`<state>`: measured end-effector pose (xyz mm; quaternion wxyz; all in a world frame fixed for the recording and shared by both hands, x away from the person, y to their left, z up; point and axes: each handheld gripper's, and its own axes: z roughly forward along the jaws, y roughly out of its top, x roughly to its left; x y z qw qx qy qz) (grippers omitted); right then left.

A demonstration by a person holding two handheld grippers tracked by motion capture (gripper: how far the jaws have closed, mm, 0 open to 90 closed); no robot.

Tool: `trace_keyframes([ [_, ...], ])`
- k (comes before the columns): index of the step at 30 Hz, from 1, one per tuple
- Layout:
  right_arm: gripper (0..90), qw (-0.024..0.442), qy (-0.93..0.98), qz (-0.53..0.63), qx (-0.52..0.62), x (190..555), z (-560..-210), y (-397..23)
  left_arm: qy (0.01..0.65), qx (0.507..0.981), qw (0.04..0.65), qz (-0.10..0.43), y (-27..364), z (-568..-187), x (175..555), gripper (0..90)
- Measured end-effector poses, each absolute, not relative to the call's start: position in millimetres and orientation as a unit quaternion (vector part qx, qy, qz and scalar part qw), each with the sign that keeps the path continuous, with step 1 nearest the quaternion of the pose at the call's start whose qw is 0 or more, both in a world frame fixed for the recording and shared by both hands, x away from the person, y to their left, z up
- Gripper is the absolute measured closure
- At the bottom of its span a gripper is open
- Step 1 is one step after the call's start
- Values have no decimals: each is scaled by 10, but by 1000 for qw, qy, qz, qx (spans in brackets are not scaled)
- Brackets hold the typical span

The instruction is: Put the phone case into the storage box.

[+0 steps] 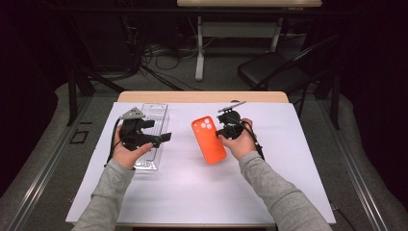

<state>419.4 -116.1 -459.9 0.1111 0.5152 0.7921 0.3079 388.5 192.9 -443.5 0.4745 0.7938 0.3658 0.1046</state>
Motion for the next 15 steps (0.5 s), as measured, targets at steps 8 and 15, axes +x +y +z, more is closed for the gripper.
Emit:
trace_keyframes([
  [8, 888, 127, 783, 336, 508, 4097, -4567, -1200, 363, 800, 466, 106, 1835, -4474, 3867, 136],
  [15, 888, 143, 773, 359, 503, 4020, -4538, -1261, 359, 803, 464, 105, 1791, -4475, 3846, 152],
])
